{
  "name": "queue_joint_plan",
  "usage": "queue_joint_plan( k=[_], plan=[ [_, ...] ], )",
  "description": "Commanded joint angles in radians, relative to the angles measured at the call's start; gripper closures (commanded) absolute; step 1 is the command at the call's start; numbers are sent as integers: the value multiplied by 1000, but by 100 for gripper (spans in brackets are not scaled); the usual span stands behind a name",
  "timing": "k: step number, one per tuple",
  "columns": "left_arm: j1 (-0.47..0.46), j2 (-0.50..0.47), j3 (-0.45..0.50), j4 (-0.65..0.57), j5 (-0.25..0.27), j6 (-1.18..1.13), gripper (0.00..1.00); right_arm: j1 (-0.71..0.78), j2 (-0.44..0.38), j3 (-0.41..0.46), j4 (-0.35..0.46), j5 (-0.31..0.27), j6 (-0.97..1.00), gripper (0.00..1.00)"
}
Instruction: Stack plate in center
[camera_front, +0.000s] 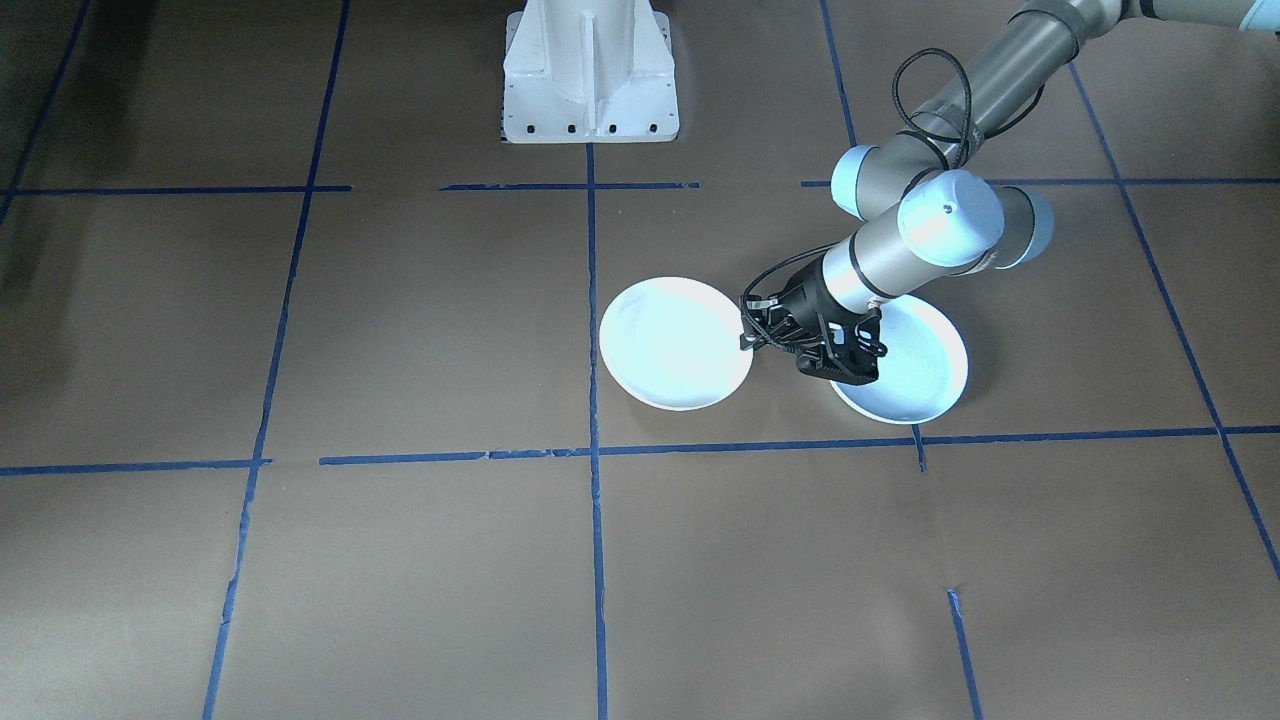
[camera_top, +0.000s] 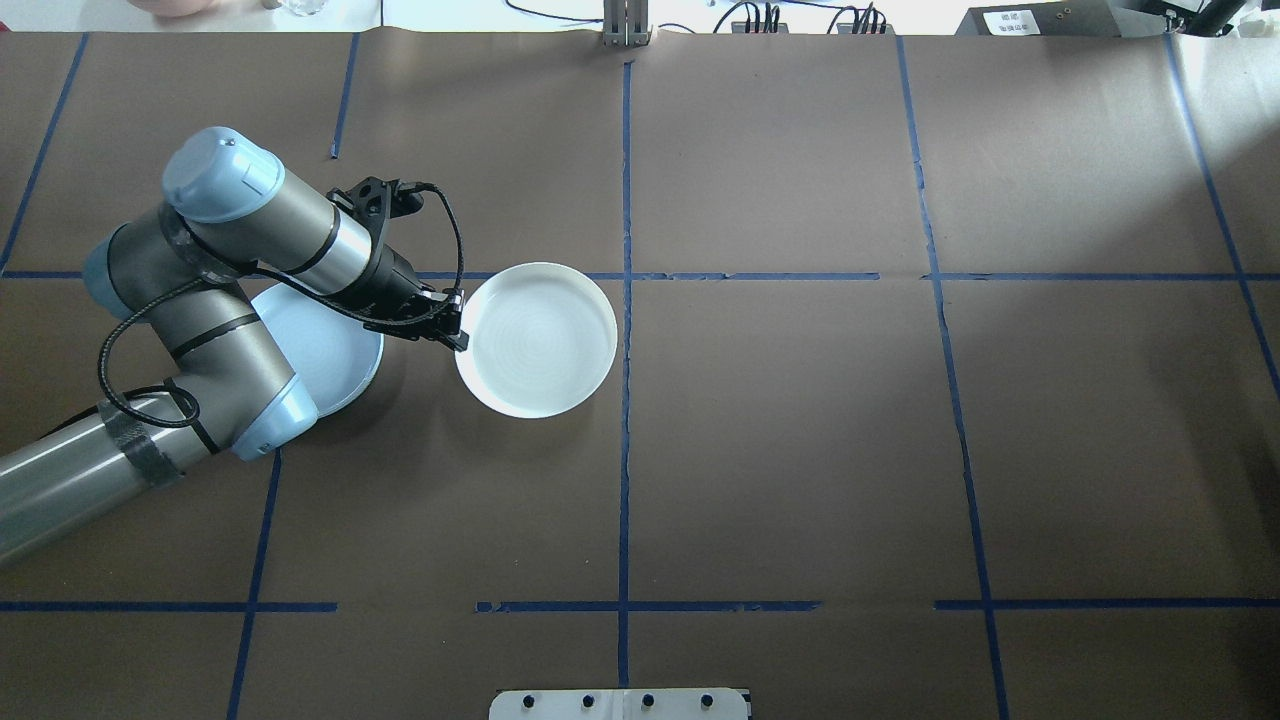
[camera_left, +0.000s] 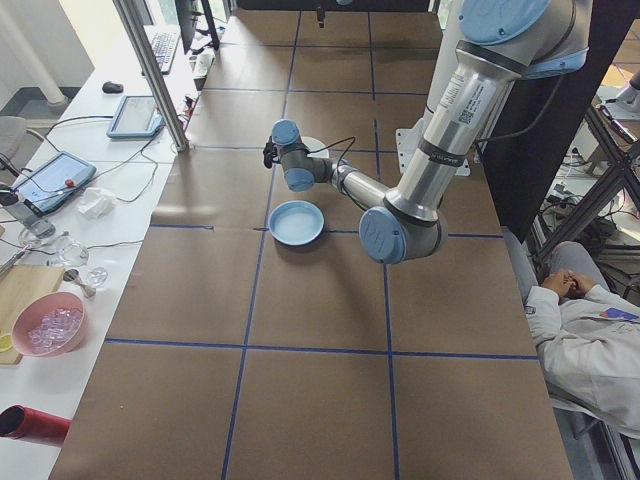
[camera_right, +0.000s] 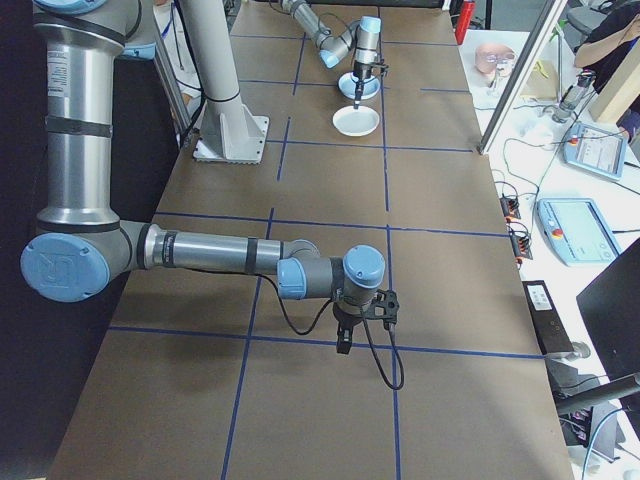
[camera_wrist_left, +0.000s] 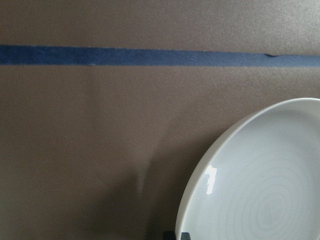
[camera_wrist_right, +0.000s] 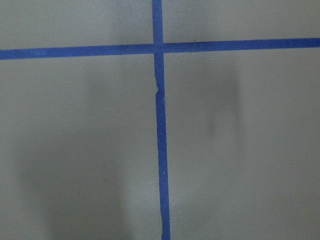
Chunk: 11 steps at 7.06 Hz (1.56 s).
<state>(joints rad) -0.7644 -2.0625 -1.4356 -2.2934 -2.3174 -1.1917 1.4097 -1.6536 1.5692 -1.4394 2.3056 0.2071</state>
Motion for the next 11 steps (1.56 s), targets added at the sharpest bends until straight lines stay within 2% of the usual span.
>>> queue_joint_plan(
  k=[1, 2, 5, 7, 8, 9, 11],
  plan=[
    [-86, 66, -14, 6, -48, 62, 100, 0, 0, 0, 1, 0, -2, 0],
    [-139, 111, -14, 12, -86, 167, 100, 0, 0, 0, -1, 0, -2, 0],
    [-225, 243, -16, 17, -143, 346, 100, 0, 0, 0, 1, 0, -2, 0],
    [-252, 264, -16, 75, -146, 394, 100, 0, 0, 0, 1, 0, -2, 0],
    [-269, 263, -17, 163, -149, 479, 100, 0, 0, 0, 1, 0, -2, 0],
    [-274, 263, -23, 175, -157, 484, 100, 0, 0, 0, 1, 0, -2, 0],
    [-274, 263, -23, 177, -206, 483, 100, 0, 0, 0, 1, 0, -2, 0]
  ],
)
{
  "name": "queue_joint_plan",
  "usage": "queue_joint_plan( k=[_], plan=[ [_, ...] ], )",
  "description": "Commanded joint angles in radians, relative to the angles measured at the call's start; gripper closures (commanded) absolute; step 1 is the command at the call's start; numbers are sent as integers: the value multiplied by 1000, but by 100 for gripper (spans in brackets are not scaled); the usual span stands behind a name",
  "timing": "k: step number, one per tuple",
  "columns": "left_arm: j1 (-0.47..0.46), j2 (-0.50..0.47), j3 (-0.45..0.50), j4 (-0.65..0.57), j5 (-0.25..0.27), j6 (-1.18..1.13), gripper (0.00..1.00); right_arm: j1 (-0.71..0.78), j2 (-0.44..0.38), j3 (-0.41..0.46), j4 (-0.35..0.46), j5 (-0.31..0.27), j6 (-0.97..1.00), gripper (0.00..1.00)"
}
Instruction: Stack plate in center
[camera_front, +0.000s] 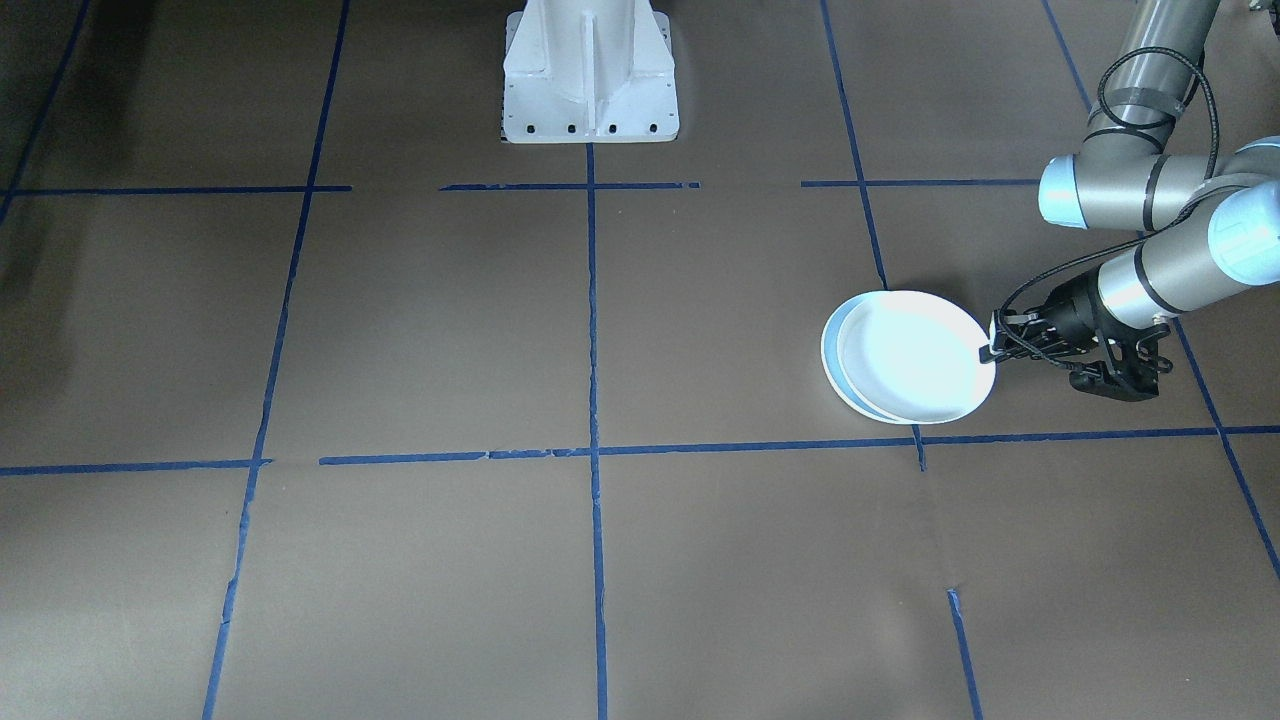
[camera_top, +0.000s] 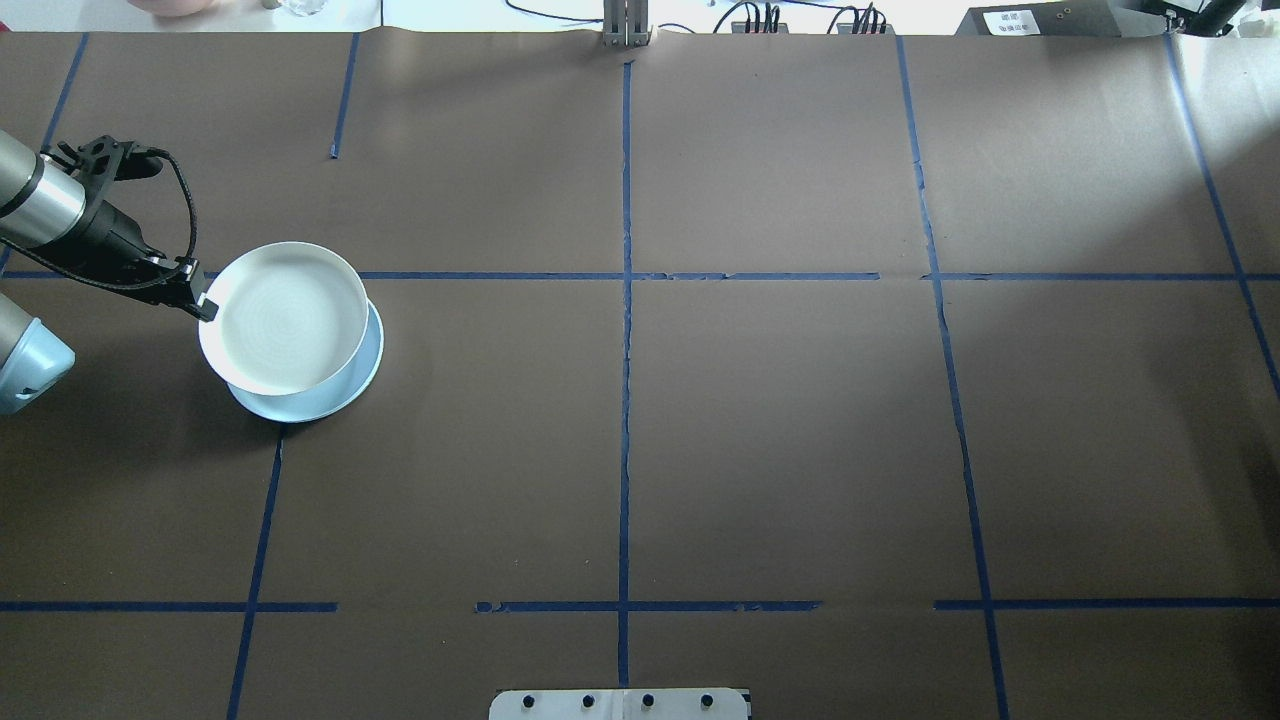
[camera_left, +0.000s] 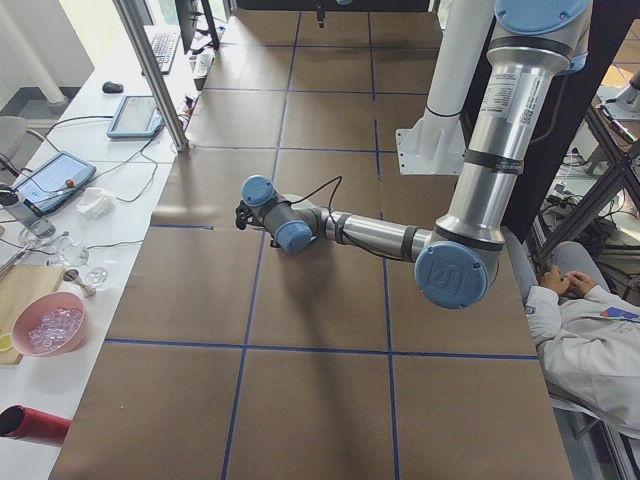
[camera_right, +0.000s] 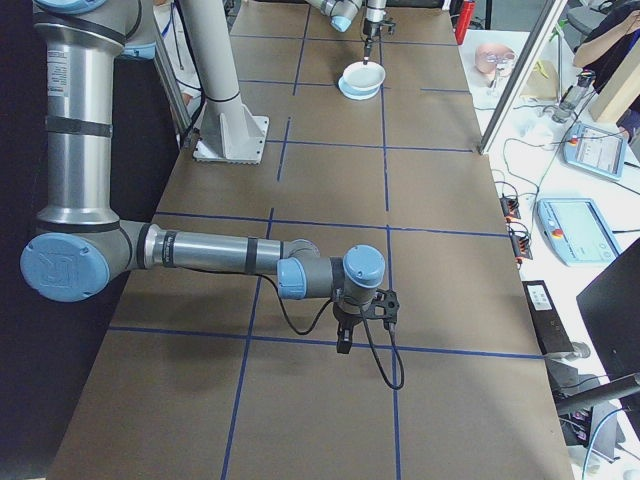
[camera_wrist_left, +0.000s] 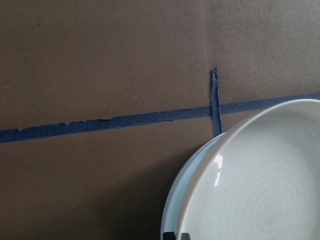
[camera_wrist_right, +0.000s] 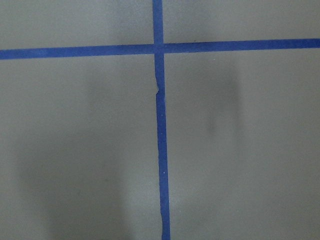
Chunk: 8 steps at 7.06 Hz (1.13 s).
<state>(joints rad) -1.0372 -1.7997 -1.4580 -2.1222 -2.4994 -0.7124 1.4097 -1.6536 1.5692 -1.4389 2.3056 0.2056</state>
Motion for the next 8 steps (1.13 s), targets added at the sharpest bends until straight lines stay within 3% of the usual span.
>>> queue_joint_plan(
  k=[1, 8],
  plan=[
    [9, 0, -1, 11, -21, 2, 100, 0, 0, 0, 0, 0, 0, 0],
    [20, -9, 11, 31, -16, 4, 100, 0, 0, 0, 0, 0, 2, 0]
  ],
)
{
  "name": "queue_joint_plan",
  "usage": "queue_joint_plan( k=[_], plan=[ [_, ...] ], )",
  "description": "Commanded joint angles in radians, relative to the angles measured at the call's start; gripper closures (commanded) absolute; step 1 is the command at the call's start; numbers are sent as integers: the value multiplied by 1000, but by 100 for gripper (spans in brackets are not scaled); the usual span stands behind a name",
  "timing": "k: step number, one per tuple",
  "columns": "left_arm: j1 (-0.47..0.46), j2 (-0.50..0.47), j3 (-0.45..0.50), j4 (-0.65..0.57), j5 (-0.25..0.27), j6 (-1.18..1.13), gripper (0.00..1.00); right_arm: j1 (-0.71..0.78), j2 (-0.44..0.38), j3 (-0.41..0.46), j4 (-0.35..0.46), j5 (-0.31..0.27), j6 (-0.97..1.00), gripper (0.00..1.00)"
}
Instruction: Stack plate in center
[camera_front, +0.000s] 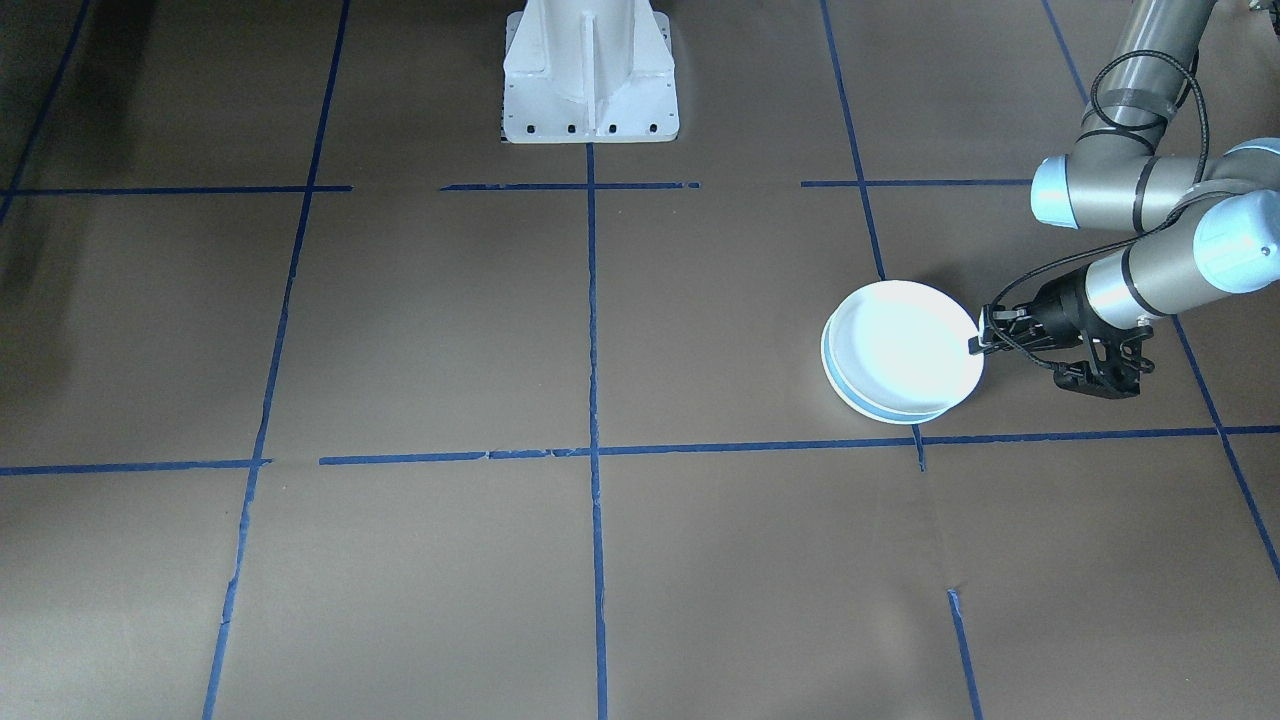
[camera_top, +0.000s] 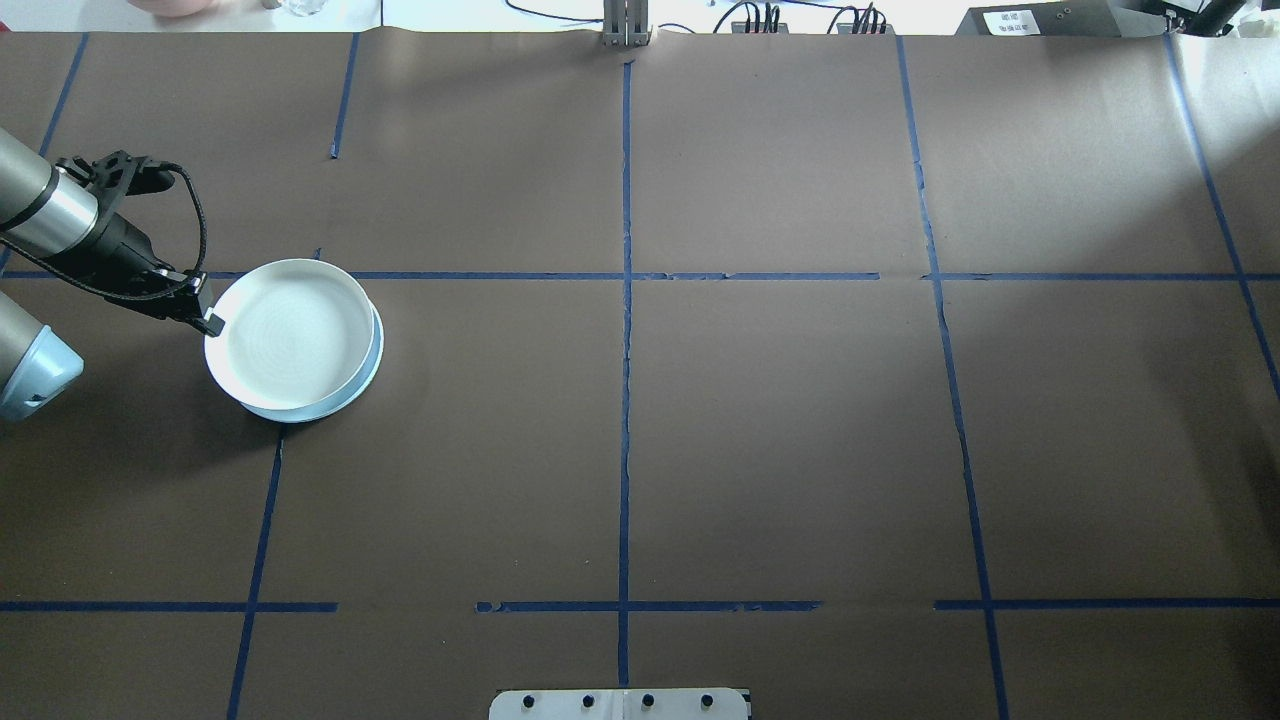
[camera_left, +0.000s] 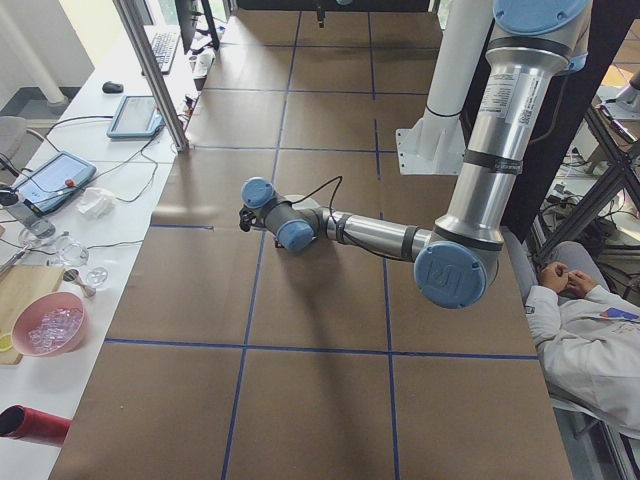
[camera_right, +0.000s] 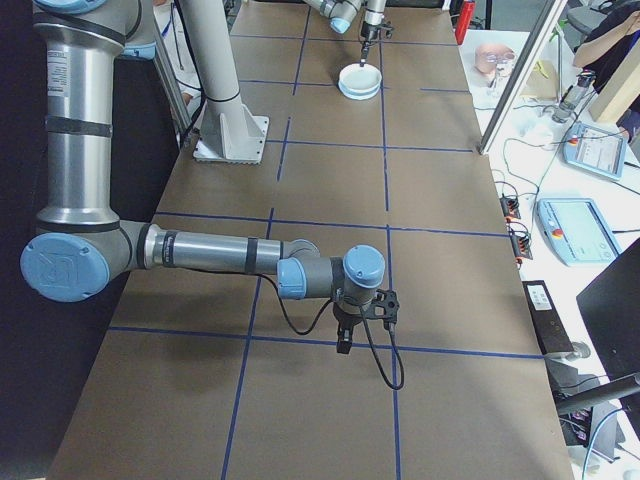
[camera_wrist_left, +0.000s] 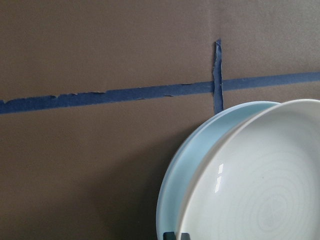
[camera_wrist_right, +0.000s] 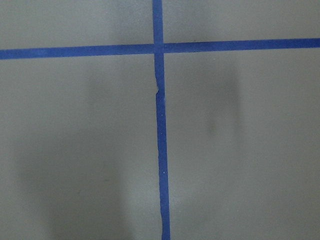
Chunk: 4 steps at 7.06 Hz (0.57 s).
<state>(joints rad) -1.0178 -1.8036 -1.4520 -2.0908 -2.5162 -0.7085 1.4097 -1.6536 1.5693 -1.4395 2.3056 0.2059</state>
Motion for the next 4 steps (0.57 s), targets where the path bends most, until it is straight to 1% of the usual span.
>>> queue_joint_plan(
  k=[1, 4],
  plan=[
    [1, -6, 7, 0, 0, 0, 100, 0, 0, 0, 1, 0, 0, 0],
    [7, -8, 10, 0, 2, 0, 100, 0, 0, 0, -1, 0, 0, 0]
  ],
)
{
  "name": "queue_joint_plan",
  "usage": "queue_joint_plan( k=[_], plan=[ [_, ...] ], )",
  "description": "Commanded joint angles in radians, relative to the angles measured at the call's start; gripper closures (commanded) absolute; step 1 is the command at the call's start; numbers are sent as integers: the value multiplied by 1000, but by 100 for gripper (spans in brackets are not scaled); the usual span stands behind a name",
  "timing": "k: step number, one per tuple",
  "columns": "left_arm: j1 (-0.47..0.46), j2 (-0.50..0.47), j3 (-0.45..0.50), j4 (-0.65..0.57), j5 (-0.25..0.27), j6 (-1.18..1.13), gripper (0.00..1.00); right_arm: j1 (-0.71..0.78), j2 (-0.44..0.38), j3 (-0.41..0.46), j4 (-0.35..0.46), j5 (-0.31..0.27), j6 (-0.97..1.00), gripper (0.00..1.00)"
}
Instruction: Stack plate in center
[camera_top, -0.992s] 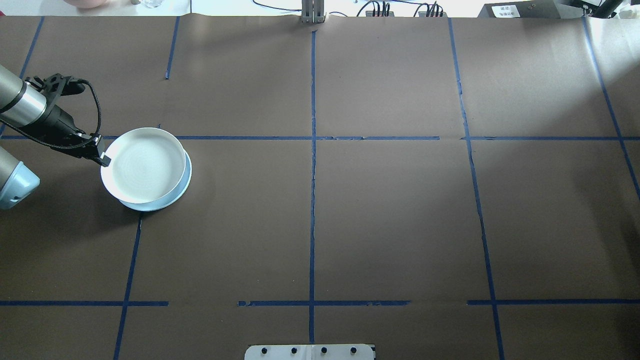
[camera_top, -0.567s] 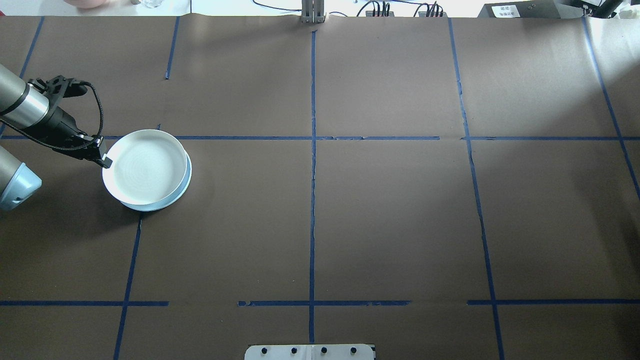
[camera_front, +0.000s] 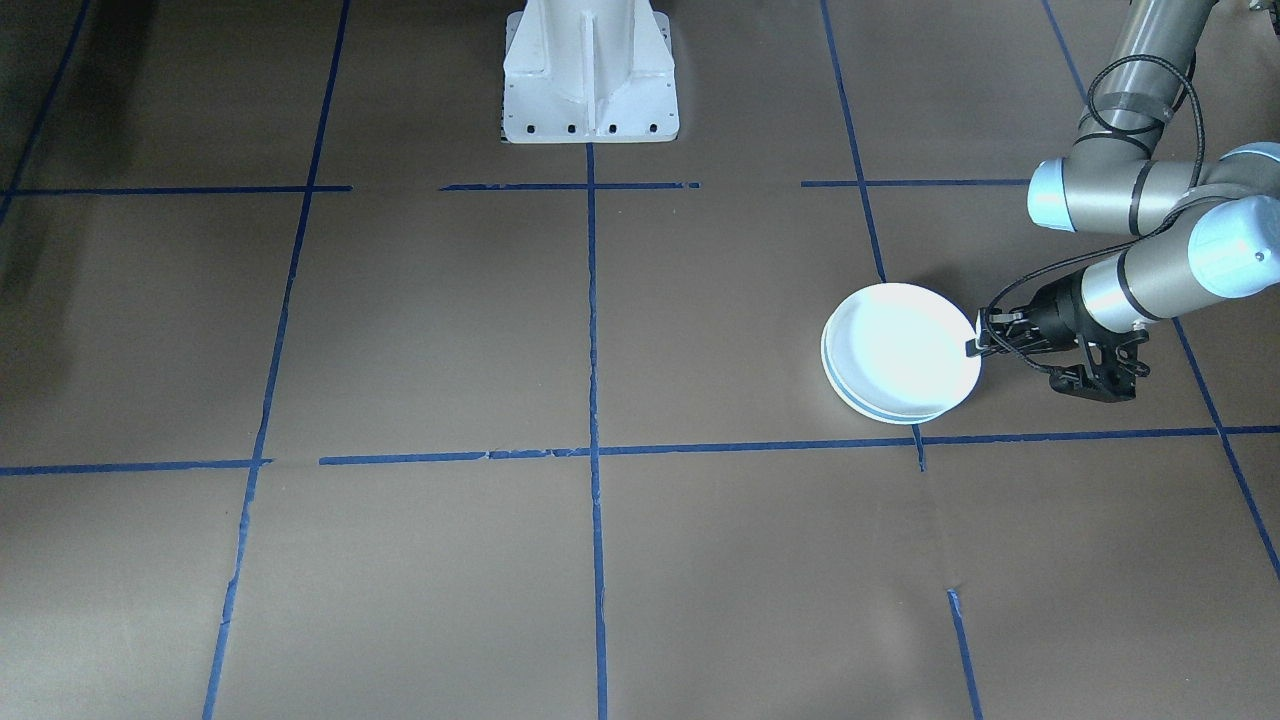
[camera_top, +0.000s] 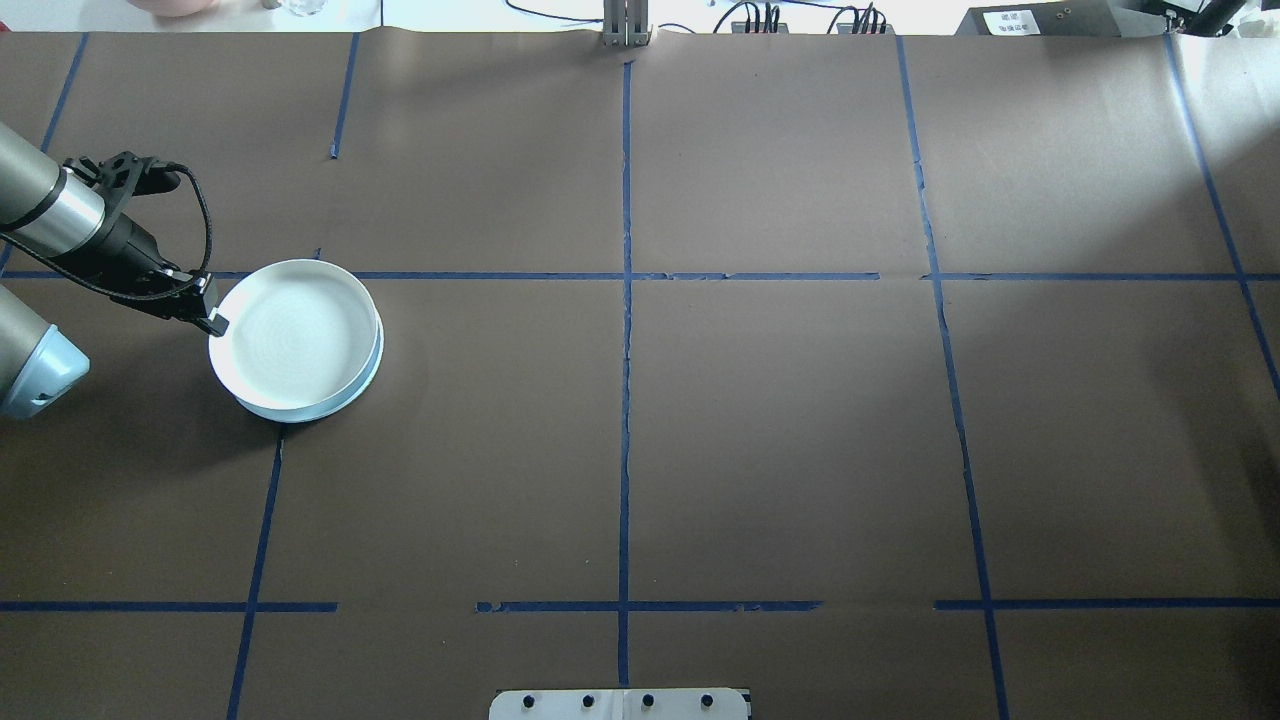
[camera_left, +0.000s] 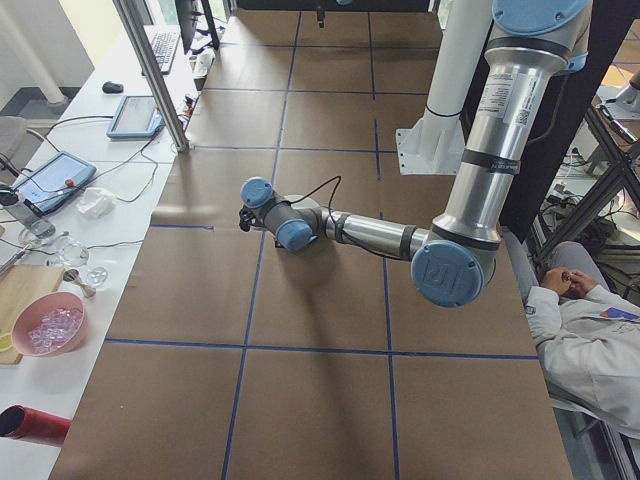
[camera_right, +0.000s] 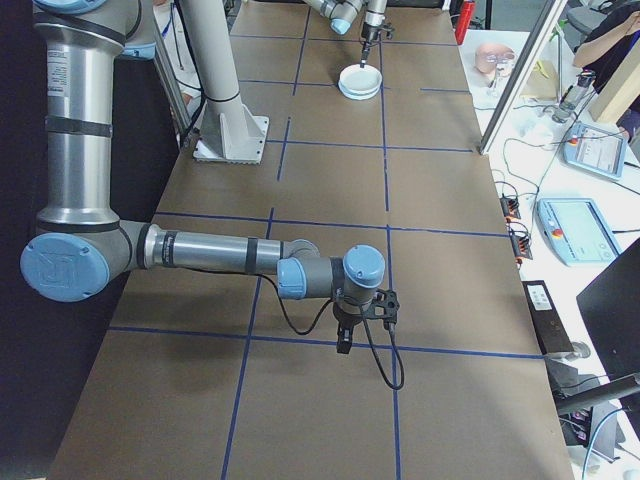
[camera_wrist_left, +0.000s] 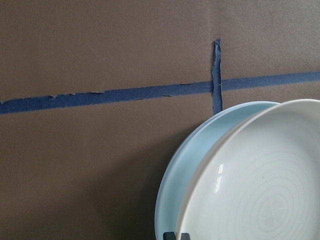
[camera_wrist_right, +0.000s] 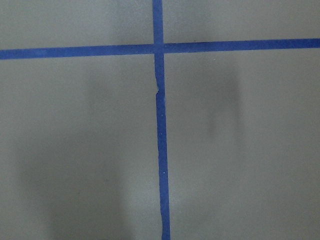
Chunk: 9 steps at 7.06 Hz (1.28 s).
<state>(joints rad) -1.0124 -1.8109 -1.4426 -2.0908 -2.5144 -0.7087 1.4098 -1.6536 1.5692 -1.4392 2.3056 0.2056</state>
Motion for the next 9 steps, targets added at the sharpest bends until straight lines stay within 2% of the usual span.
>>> queue_joint_plan(
  k=[1, 2, 5, 7, 9],
  plan=[
    [2, -1, 2, 0, 0, 2, 37, 0, 0, 0, 0, 0, 0, 0],
    [2, -1, 1, 0, 2, 6, 0, 0, 0, 0, 0, 0, 0, 0],
    [-14, 1, -7, 0, 8, 12, 0, 0, 0, 0, 0, 0, 0, 0],
    [-114, 36, -18, 29, 22, 118, 0, 0, 0, 0, 0, 0, 0, 0],
    [-251, 77, -18, 169, 25, 330, 0, 0, 0, 0, 0, 0, 0, 0]
  ],
)
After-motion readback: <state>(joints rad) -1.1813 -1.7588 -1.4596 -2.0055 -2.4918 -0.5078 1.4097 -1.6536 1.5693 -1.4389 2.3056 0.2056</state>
